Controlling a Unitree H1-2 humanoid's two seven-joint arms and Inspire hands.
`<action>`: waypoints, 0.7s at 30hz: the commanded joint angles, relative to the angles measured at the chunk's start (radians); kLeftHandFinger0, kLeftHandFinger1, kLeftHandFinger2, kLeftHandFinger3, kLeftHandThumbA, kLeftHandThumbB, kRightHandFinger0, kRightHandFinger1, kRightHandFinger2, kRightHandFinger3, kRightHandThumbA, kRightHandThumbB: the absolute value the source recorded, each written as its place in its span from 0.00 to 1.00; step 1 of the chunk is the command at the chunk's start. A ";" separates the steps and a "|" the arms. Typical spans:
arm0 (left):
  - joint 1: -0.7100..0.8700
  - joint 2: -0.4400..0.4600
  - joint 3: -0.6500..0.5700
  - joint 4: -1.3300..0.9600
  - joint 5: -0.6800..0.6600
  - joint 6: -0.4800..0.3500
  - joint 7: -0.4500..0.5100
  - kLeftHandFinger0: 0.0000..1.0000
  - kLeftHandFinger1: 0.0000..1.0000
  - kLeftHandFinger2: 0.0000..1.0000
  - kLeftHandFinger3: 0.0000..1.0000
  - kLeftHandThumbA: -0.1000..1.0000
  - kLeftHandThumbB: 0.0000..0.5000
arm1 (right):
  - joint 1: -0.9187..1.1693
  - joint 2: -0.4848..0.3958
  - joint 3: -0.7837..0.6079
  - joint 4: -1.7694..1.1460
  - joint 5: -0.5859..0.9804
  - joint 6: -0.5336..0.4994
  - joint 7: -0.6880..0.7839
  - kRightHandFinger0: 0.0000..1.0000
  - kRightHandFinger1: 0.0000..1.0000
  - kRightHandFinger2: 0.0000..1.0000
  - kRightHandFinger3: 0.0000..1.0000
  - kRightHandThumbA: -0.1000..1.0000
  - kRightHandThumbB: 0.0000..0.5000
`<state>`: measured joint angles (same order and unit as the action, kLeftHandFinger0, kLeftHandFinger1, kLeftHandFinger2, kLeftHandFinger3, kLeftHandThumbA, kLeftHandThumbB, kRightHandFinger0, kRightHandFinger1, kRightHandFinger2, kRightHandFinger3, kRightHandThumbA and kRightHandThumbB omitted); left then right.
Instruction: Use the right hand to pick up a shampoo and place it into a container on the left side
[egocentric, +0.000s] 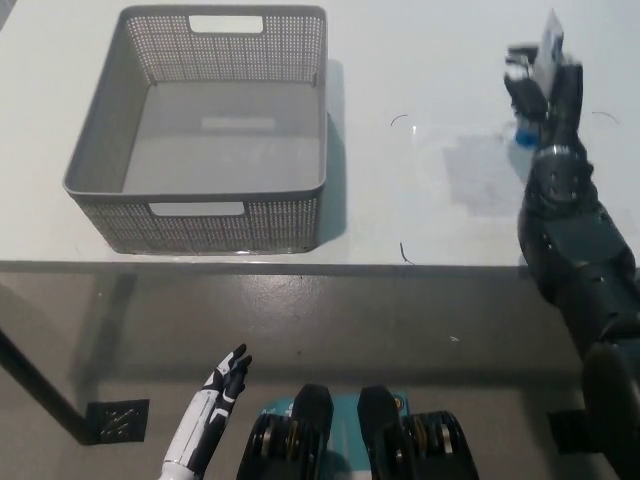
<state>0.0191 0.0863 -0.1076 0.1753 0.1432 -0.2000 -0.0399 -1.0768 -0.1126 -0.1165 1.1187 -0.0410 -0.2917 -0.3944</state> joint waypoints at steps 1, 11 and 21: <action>-0.016 0.010 -0.002 -0.022 0.009 -0.018 -0.004 1.00 1.00 1.00 1.00 1.00 0.32 | -0.079 0.042 0.024 -0.167 -0.018 -0.023 -0.010 0.00 0.08 0.55 0.56 0.00 0.30; -0.030 0.010 -0.001 -0.010 -0.005 -0.021 -0.012 1.00 1.00 1.00 1.00 1.00 0.36 | -0.137 0.174 0.094 -0.261 -0.066 0.044 -0.015 0.00 0.27 0.66 0.69 0.00 0.27; -0.026 0.007 -0.008 -0.021 0.000 -0.009 -0.020 1.00 1.00 1.00 1.00 1.00 0.36 | -0.242 0.313 0.162 -0.069 -0.082 0.032 -0.029 0.00 0.17 0.58 0.69 0.00 0.30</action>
<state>0.0083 0.0868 -0.1108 0.1748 0.1434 -0.1950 -0.0497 -1.2211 0.1519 0.0240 1.0169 -0.0957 -0.2446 -0.4116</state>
